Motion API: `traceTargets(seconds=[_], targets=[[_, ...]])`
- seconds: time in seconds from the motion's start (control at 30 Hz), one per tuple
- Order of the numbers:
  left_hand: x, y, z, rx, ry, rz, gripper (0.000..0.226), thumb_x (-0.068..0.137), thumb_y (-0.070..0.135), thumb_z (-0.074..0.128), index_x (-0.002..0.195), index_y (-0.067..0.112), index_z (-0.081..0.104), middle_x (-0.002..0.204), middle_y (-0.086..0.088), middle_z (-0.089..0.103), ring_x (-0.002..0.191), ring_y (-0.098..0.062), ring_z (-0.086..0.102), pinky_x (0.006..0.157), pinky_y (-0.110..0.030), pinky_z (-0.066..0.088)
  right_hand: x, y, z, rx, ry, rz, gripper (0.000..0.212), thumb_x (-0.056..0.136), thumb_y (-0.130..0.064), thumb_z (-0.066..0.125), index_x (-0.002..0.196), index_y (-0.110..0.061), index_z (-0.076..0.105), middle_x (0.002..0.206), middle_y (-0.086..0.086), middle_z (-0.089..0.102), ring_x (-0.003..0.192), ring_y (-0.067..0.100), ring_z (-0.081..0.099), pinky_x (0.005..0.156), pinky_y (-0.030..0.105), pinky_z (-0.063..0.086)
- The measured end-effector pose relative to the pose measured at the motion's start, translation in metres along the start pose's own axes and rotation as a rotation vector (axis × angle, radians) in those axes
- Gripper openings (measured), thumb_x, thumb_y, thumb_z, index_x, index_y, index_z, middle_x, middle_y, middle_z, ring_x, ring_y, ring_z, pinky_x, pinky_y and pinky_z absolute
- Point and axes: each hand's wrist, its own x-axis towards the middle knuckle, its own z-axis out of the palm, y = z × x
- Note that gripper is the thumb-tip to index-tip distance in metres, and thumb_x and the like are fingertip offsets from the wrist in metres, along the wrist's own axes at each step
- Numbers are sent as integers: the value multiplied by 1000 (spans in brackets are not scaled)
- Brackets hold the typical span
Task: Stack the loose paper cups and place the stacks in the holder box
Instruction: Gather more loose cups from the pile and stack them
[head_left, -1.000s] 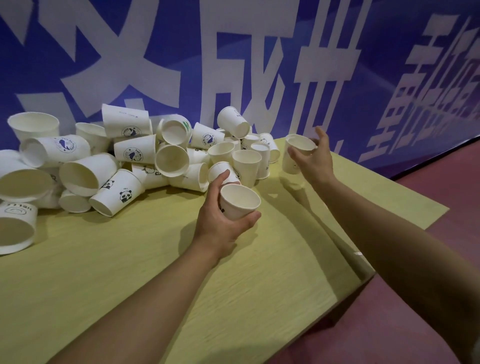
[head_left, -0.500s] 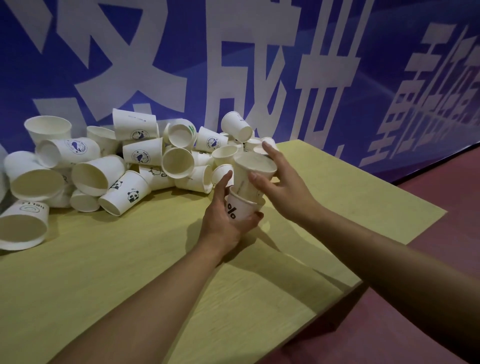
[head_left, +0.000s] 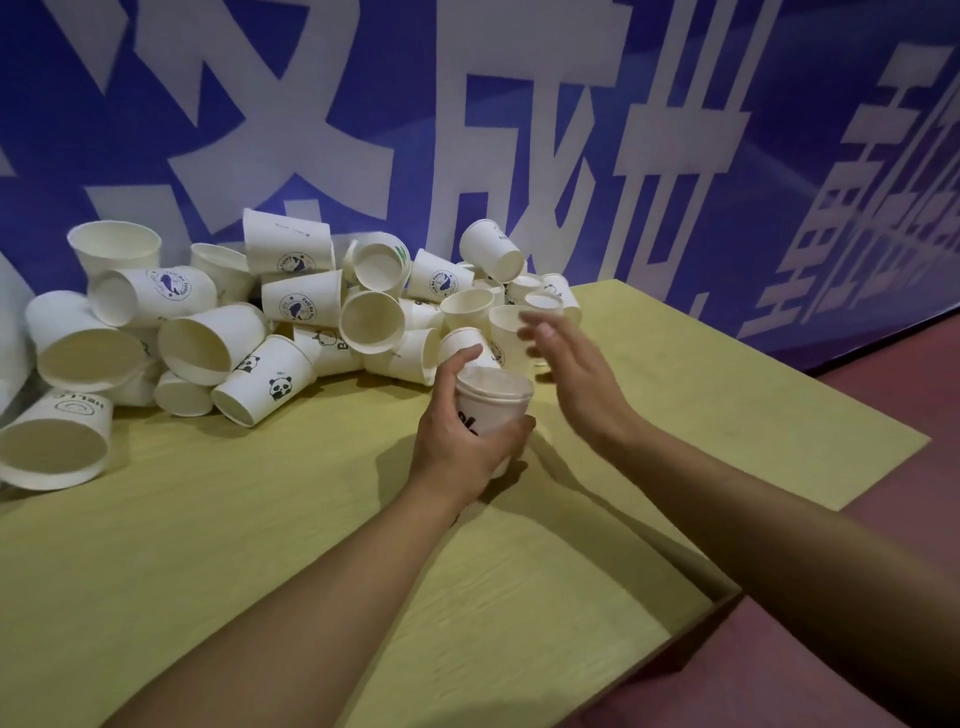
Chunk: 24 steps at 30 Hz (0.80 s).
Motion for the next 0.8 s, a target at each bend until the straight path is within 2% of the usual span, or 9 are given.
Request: traceTargets(seconds=[0.1,0.23,0.33,0.43,0.5,0.57,0.67,0.73,0.8], targets=[[0,-1,0,-38,-7,-22,80,59,42,86,123,66,44,127,25,55,117,-4,58,95,-24,51,45,20,-11,-169,258,27,32,104,-20,48,135,-26,56,123,-7,60,105,8,58,99,40,52],[1,0,-3,-65,-13,-51,81,61,39,85,130,56,45,125,24,54,112,4,57,87,-14,50,86,56,-24,-515,192,110,42,102,-14,55,141,-28,54,148,1,48,133,24,46,112,39,38],[1,2,-2,-55,-12,-57,82,60,40,84,132,51,45,123,27,53,110,11,54,88,-13,48,93,67,-28,-631,157,75,32,98,-23,63,129,-26,61,148,0,49,132,23,45,109,38,40],[1,3,-2,-50,-25,-60,81,60,40,84,130,54,45,122,27,53,112,9,54,91,-18,49,95,69,-29,-621,233,76,13,95,-29,67,105,-23,59,137,1,56,117,21,50,100,34,44],[1,1,-2,-58,-41,-52,78,60,40,84,125,61,45,123,25,54,113,4,57,94,-22,51,94,66,-34,-624,283,92,13,94,-29,68,97,-22,57,130,2,59,111,20,53,98,34,48],[0,1,-2,-61,-55,-47,76,60,42,85,121,66,45,123,24,56,111,1,59,93,-24,52,87,58,-42,-521,380,103,19,92,-28,71,101,-20,56,123,1,60,109,23,56,92,30,51],[-1,1,-3,-66,-94,-39,74,55,52,84,120,64,49,121,19,60,108,-3,62,91,-27,55,65,30,-48,-247,461,42,44,88,-21,75,120,-21,46,119,0,52,107,22,58,85,28,56],[-2,4,-4,-83,-151,-40,78,54,56,82,125,60,51,126,17,61,109,-1,62,91,-21,53,46,10,-45,-150,389,-42,55,87,-18,75,129,-29,41,121,-1,47,104,16,58,81,25,60],[-2,7,-5,-112,-191,-40,88,53,56,82,134,56,47,132,18,59,112,6,60,90,-13,49,26,-3,-39,-121,263,-100,51,88,-19,74,128,-35,46,121,-1,45,102,12,57,76,24,60]])
